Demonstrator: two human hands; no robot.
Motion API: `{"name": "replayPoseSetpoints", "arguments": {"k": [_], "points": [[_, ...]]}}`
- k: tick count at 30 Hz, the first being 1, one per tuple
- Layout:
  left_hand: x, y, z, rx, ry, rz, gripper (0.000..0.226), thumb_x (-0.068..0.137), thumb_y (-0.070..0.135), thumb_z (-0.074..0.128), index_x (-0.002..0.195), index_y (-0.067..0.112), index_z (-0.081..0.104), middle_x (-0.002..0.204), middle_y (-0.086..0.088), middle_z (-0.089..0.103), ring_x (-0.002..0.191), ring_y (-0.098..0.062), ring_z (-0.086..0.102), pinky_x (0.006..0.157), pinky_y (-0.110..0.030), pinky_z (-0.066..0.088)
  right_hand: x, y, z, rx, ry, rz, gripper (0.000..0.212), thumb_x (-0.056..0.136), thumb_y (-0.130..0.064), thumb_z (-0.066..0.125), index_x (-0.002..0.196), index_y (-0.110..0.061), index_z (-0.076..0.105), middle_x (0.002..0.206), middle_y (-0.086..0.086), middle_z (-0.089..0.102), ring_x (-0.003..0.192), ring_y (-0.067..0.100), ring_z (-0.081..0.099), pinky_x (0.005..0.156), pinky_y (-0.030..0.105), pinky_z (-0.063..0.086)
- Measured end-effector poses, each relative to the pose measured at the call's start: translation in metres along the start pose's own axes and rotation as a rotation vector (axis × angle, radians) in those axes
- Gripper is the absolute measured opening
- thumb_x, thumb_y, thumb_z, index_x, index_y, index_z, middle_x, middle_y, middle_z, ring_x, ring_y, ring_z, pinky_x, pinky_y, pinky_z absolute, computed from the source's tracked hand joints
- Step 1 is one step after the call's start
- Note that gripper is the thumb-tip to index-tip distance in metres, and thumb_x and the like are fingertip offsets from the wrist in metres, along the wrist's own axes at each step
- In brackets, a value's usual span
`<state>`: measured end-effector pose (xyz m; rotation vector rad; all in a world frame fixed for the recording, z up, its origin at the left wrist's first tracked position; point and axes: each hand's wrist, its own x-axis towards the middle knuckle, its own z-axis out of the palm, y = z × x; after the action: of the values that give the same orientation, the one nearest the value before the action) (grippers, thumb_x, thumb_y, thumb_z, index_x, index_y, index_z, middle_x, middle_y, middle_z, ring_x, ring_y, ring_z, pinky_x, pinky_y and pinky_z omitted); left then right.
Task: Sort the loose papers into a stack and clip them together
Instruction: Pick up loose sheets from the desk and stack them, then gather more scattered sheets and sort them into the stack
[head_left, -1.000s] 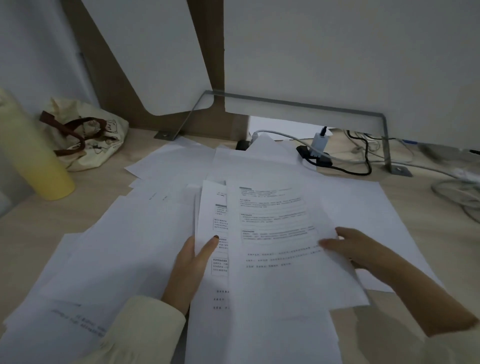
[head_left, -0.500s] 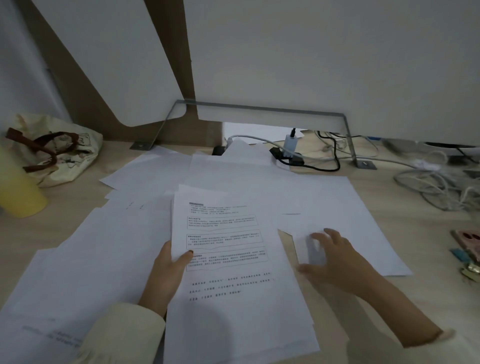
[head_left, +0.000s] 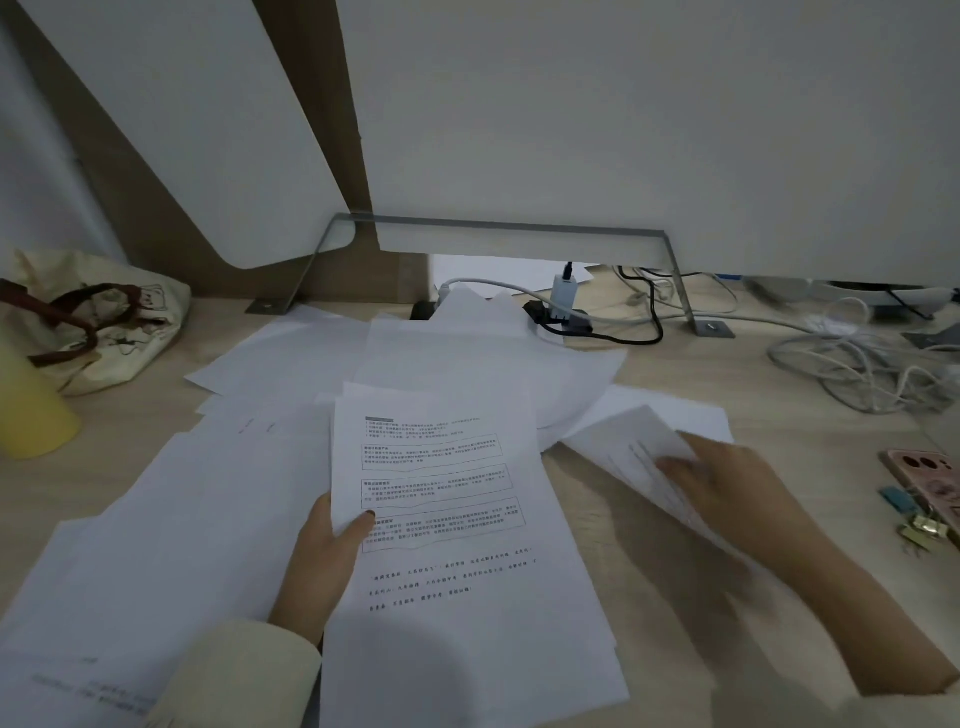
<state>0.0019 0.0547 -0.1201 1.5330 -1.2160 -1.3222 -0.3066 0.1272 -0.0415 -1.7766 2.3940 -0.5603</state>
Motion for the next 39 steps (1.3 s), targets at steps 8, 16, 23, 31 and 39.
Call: {"name": "replayPoseSetpoints", "arguments": {"k": [8,16,23,31,39], "points": [[-0.001,-0.001,-0.001,-0.002,-0.023,-0.006,0.037,0.092,0.012,0.052,0.128,0.007,0.047,0.12,-0.013,0.058,0.099,-0.026,0.056,0.087,-0.034,0.043,-0.008,-0.026,-0.086,1.227,-0.068,-0.072,0.029,0.059,-0.047,0.074,0.078,-0.024,0.072,0.074,-0.004,0.074,0.065,0.012,0.072,0.056,0.023,0.058],[-0.005,0.001,-0.003,-0.068,-0.06,-0.017,0.041,0.093,0.014,0.05,0.134,0.011,0.044,0.125,-0.011,0.055,0.106,-0.026,0.054,0.096,-0.039,0.042,0.002,-0.015,-0.034,1.451,-0.03,0.335,0.018,0.094,-0.018,0.045,0.092,-0.016,0.063,0.078,0.0,0.074,0.069,0.02,0.071,0.054,0.032,0.055],[-0.006,0.004,-0.005,-0.178,-0.086,-0.042,0.027,0.094,0.013,0.049,0.118,0.024,0.048,0.109,-0.003,0.06,0.095,-0.02,0.058,0.081,-0.032,0.046,-0.017,-0.018,0.039,1.306,-0.079,0.549,0.03,0.092,-0.005,0.047,0.119,0.006,0.054,0.098,0.015,0.066,0.082,0.03,0.063,0.064,0.037,0.05],[-0.008,0.007,-0.002,-0.175,-0.086,-0.031,0.036,0.092,0.035,0.05,0.127,0.026,0.048,0.122,0.0,0.06,0.111,-0.02,0.058,0.104,-0.044,0.041,-0.044,-0.038,0.054,1.194,-0.707,0.469,0.038,0.083,-0.003,0.064,0.119,-0.01,0.056,0.093,0.013,0.076,0.08,0.029,0.072,0.061,0.036,0.06],[-0.016,0.007,0.002,-0.185,-0.1,0.069,0.034,0.091,0.013,0.054,0.116,0.034,0.047,0.117,0.006,0.06,0.105,-0.012,0.058,0.09,-0.03,0.046,-0.043,-0.028,0.037,1.061,-0.779,0.222,0.055,0.064,-0.037,0.072,0.116,-0.022,0.062,0.11,0.001,0.073,0.1,0.019,0.069,0.08,0.029,0.055]]}}
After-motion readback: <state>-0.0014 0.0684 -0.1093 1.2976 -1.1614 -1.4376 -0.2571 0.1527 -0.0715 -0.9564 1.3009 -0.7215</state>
